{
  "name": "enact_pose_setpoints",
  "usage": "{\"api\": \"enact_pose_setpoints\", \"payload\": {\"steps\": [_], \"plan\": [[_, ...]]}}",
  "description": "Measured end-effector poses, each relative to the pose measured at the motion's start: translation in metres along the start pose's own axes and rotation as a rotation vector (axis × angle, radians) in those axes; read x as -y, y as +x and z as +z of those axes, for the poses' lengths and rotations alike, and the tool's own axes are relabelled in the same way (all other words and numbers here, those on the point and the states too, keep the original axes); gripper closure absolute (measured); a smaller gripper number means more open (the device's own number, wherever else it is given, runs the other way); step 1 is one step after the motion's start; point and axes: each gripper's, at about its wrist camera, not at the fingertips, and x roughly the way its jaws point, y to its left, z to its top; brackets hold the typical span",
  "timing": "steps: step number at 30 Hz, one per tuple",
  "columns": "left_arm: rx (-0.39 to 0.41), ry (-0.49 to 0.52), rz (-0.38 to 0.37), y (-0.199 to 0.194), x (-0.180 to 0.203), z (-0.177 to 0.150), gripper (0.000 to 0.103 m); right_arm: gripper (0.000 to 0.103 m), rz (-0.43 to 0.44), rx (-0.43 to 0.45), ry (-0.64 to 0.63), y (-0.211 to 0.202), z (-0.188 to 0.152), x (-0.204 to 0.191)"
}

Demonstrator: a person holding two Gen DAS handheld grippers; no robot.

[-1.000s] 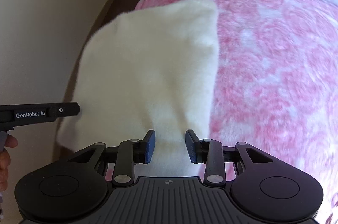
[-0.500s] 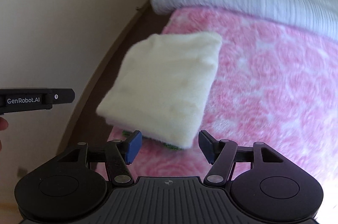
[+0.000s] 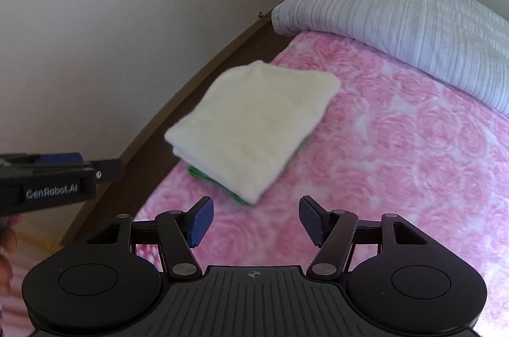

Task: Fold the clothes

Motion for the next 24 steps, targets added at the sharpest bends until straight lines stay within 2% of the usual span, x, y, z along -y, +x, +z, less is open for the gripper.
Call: {"api": "enact_pose_setpoints", "payload": {"steps": [6,10,16,24], "plan": [[-0.014,-0.095,0.019,-0.034,0.058,-0.030,0.046,0.040,0.033,-0.018,-0.087,-0.041,-0.019,0.038],[-0.011,-0.130,0.048,-0.059,0.083,-0.048,0.046,0.040,0.069,-0.038,-0.136,-0.060,-0.025,0.059],[-0.003,-0.174,0.091,-0.079,0.104,-0.064,0.046,0.040,0.104,-0.063,-0.176,-0.069,-0.028,0.077],[-0.009,-0.226,0.121,-0.079,0.121,-0.069,0.046,0.040,0.133,-0.098,-0.212,-0.066,-0.026,0.094]]}}
